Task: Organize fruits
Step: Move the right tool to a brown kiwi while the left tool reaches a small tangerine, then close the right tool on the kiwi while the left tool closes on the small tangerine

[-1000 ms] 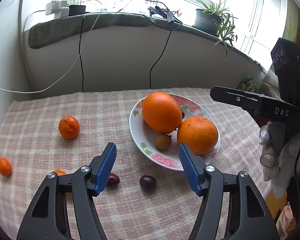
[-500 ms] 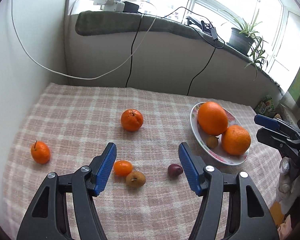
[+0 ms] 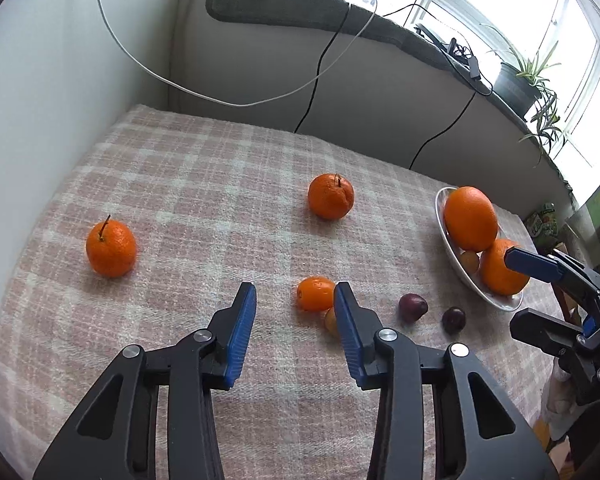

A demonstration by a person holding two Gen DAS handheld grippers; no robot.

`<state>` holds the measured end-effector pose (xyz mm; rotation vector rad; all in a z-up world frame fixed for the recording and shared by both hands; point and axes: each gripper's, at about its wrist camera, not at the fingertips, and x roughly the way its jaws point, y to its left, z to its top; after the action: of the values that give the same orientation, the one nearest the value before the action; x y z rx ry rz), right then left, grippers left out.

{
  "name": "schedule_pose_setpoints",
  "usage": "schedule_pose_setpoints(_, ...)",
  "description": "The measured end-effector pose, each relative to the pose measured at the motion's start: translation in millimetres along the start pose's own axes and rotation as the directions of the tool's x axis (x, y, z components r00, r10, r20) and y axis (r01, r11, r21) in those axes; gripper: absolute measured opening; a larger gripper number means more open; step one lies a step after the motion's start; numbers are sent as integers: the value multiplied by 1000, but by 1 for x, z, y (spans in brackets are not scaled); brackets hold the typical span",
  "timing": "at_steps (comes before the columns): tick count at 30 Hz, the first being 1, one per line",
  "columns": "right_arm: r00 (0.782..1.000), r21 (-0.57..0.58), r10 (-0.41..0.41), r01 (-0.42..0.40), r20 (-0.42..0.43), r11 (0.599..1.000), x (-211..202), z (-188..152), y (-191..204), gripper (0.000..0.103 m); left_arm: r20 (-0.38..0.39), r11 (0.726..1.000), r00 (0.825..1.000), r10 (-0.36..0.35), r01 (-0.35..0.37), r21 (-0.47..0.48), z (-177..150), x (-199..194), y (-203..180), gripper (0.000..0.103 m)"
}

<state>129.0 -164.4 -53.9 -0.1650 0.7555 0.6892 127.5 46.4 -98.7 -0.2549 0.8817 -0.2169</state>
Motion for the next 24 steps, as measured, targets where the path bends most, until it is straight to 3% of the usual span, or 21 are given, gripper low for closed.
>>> schedule_pose_setpoints(8, 995, -66, 56, -62, -84, 996, 36, -2, 23, 54, -52, 997, 996, -78, 77, -23, 2, 13, 3, 32)
schedule_pose_setpoints(16, 989, -106, 77, -90, -123, 990, 56, -2, 36, 45, -119, 972, 972, -202, 184, -146, 10, 30, 19, 24)
schedule_pose_setpoints(24, 986, -104, 73, -89, -146, 991, 69, -4, 35, 43, -138, 956, 957, -255, 228, -185, 11, 40, 22, 21)
